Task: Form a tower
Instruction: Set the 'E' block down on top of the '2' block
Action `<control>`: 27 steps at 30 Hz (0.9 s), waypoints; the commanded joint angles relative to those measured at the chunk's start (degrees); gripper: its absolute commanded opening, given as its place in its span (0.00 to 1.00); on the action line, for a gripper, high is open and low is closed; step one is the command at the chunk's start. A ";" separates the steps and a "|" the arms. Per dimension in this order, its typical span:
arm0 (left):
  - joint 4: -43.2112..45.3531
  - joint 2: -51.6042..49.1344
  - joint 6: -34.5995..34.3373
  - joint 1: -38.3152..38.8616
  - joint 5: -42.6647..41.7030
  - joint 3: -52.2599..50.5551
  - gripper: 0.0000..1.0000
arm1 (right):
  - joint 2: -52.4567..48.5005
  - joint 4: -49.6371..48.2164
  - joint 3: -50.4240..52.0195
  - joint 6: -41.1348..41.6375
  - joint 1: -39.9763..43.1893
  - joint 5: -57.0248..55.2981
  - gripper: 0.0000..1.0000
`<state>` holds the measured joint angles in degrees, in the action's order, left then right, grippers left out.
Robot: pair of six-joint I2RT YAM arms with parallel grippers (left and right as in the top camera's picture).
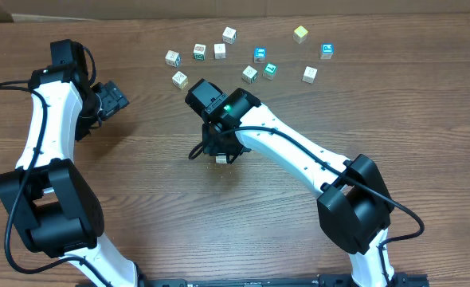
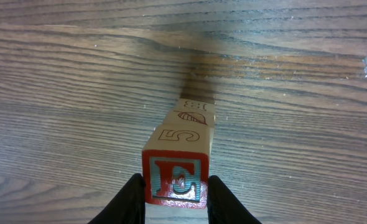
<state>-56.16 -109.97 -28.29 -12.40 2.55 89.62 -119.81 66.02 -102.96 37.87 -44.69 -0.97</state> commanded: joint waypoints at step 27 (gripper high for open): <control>0.04 -0.28 0.63 0.15 -0.04 0.48 1.00 | 0.00 -0.26 -0.02 3.04 0.22 -1.81 0.93</control>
<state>-56.14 -109.97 -28.29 -12.40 2.55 89.62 -119.81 66.11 -102.94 40.42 -44.66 -1.83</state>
